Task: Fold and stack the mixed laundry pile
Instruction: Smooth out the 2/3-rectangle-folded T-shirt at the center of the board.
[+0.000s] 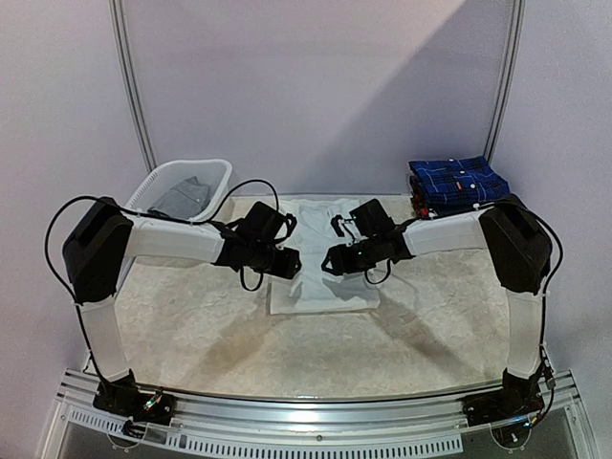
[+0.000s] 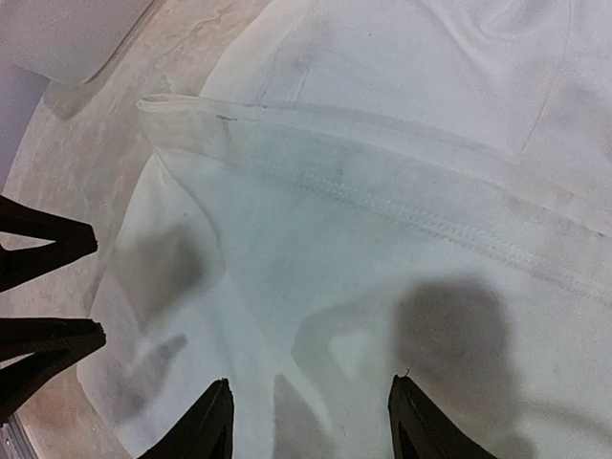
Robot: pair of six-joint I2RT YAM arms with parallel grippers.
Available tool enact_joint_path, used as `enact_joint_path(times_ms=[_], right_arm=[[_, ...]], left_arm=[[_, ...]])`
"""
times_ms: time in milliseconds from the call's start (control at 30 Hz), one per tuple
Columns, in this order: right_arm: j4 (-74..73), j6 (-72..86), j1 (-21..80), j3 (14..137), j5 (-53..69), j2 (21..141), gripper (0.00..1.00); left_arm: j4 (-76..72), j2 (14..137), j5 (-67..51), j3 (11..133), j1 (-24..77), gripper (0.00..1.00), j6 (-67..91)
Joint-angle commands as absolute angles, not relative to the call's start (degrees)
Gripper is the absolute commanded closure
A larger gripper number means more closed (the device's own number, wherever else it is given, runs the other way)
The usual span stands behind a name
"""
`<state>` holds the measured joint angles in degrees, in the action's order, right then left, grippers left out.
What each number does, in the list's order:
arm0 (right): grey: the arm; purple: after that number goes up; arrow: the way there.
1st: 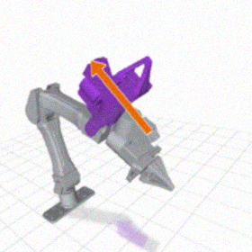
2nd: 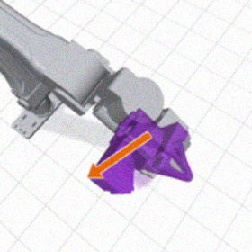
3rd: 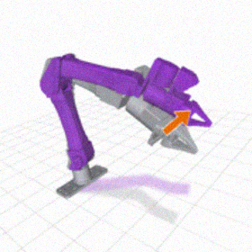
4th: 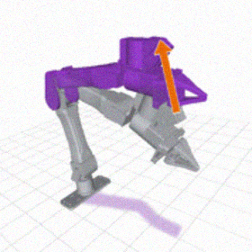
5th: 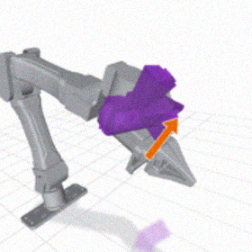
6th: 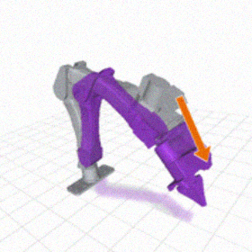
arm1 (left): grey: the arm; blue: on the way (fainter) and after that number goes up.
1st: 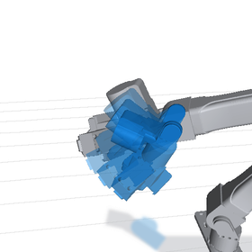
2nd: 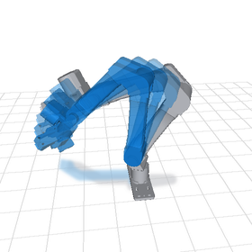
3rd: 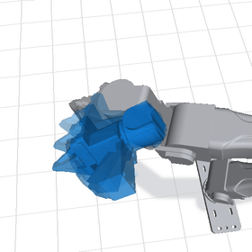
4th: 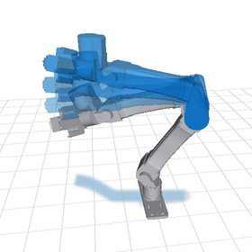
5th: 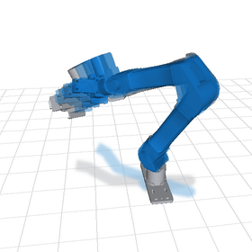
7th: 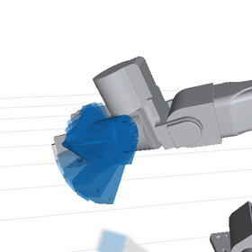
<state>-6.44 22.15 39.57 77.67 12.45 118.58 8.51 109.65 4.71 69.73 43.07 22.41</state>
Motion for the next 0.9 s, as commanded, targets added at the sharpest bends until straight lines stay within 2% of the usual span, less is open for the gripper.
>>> enact_joint_path(times_ms=[0, 200, 500, 700, 867], right_arm=[[-9.13, 20.96, 38.87, 81.37, 10.94, 121.38, 0.44], [-10.06, 20.81, 38.16, 76.55, 10.70, 118.27, 0.42], [-7.53, 24.36, 38.61, 62.91, 13.37, 106.33, 0.41], [-6.52, 25.68, 39.45, 54.59, 16.05, 98.99, 0.41], [-1.90, 28.79, 39.78, 49.46, 17.88, 100.13, 0.43]], left_arm=[[7.08, 114.43, 2.68, 73.55, 40.81, 0.52, 20.56], [7.03, 121.09, 0.46, 79.80, 37.68, 0.55, 19.96], [7.81, 127.75, -2.22, 87.58, 35.29, 0.57, 19.32], [7.95, 128.16, -1.46, 87.63, 35.24, 0.57, 20.05], [7.42, 125.66, -0.90, 85.52, 35.37, 0.54, 20.26]])
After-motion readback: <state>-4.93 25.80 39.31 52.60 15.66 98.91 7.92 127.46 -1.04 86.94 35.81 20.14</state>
